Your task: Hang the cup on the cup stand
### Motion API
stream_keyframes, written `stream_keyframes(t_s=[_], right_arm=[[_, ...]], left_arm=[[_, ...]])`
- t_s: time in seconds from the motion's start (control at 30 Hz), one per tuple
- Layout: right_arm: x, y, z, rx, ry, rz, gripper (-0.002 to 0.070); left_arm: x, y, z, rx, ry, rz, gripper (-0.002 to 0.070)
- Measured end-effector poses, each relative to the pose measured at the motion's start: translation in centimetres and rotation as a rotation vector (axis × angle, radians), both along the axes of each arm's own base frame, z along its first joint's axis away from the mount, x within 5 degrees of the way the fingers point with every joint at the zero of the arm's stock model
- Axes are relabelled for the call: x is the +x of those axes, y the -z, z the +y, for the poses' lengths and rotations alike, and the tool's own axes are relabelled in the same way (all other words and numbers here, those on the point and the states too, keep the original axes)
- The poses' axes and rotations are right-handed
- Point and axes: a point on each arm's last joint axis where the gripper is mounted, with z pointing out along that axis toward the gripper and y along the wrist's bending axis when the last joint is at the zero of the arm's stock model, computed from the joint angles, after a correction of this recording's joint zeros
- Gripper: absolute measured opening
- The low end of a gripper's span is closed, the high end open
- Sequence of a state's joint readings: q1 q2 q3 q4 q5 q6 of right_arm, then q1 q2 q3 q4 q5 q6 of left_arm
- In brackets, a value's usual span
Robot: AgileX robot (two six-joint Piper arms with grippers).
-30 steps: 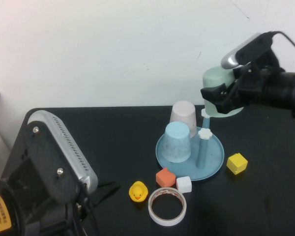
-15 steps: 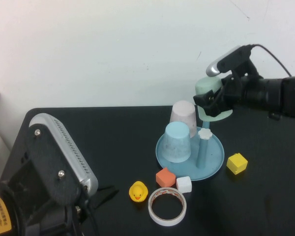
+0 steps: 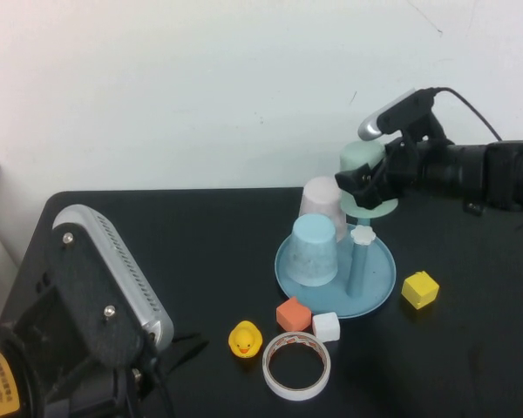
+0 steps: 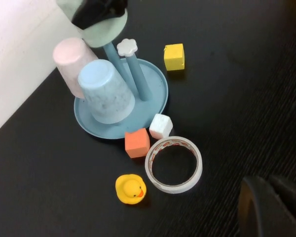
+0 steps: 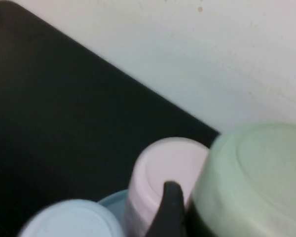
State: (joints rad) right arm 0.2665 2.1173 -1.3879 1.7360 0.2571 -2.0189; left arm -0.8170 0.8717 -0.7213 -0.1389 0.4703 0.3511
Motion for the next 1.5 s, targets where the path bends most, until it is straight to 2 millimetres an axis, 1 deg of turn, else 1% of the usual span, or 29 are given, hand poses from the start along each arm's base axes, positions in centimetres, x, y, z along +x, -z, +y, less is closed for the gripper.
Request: stream_keyframes(t_s=[0.13, 0.2, 0.4, 0.63, 0.83, 0.9, 0.97, 1.0, 1.07, 1.1, 1.17, 1.2, 1.23, 1.27, 1.3, 1.33, 1.4, 1.5], right_arm=[[0.4, 1.6, 0.0, -0.022, 0.012, 0.025, 0.0598], [0.6, 1.8, -0.1, -0.029, 0.018, 0.025, 0.0598], [1.0, 1.4, -0.3, -0.045, 0.045, 0.012, 0.0602], [1.0, 1.4, -0.4, -0.014, 0.082, 0.035, 0.0678], [1.0, 1.3, -0.2, 0.015, 0.089, 0.048, 0.0690], [1.0, 1.0, -0.3, 0.030, 0.099, 0.050, 0.0692], [0.9, -0.2, -0.3, 0.040, 0.098, 0.035, 0.0692], [0.7, -1.1, -0.2, 0.041, 0.088, 0.021, 0.0687], [0.2, -3.4, -0.2, 0.053, 0.058, -0.004, 0.0641], [-0.3, -4.9, -0.2, 0.064, 0.031, -0.015, 0.0593], [-1.4, -8.0, -0.5, 0.096, -0.023, -0.028, 0.0468], [-2.2, -9.5, -0.6, 0.122, -0.052, -0.022, 0.0384], [-3.0, -11.0, -0.8, 0.150, -0.084, -0.013, 0.0295], [-3.6, -12.0, -0.9, 0.170, -0.112, -0.006, 0.0207], [-4.4, -13.2, -1.1, 0.194, -0.150, 0.002, 0.0134], [-5.2, -14.3, -1.2, 0.215, -0.189, 0.009, 0.0088], [-6.7, -15.8, -1.3, 0.241, -0.259, 0.017, 0.0040], [-9.4, -17.4, -1.4, 0.287, -0.329, -0.002, 0.0012]], left_arm=[[-0.1, 0.1, 0.0, 0.009, 0.002, 0.008, 0.0000], [-0.1, 0.1, 0.1, 0.013, 0.002, 0.011, 0.0000], [-0.1, 0.2, 0.1, 0.015, 0.003, 0.014, 0.0000], [-0.1, 0.2, 0.1, 0.015, 0.001, 0.018, 0.0000], [-0.2, 0.4, 0.2, 0.032, -0.003, 0.052, 0.0000], [-0.3, 0.5, 0.2, 0.037, -0.004, 0.059, 0.0000], [-0.5, 0.4, 0.5, 0.039, -0.012, 0.065, 0.0000], [-0.6, 0.3, 0.7, 0.041, -0.021, 0.071, 0.0000], [-1.1, 0.1, 1.6, 0.037, -0.054, 0.064, 0.0000], [-1.3, 0.1, 2.0, 0.037, -0.068, 0.054, 0.0000], [-2.1, 0.1, 3.5, 0.002, -0.132, 0.034, 0.0000], [-2.4, 0.1, 4.1, -0.015, -0.157, 0.020, 0.0000], [-2.8, 0.5, 5.0, -0.026, -0.190, 0.006, 0.0000], [-3.2, 0.8, 5.7, -0.046, -0.220, -0.007, 0.0000], [-3.6, 1.0, 6.4, -0.079, -0.249, -0.016, 0.0000], [-3.9, 1.6, 7.0, -0.102, -0.274, -0.024, 0.0000], [-4.5, 2.3, 7.9, -0.150, -0.315, -0.036, 0.0000], [-5.2, 3.3, 9.3, -0.204, -0.369, -0.059, 0.0000]])
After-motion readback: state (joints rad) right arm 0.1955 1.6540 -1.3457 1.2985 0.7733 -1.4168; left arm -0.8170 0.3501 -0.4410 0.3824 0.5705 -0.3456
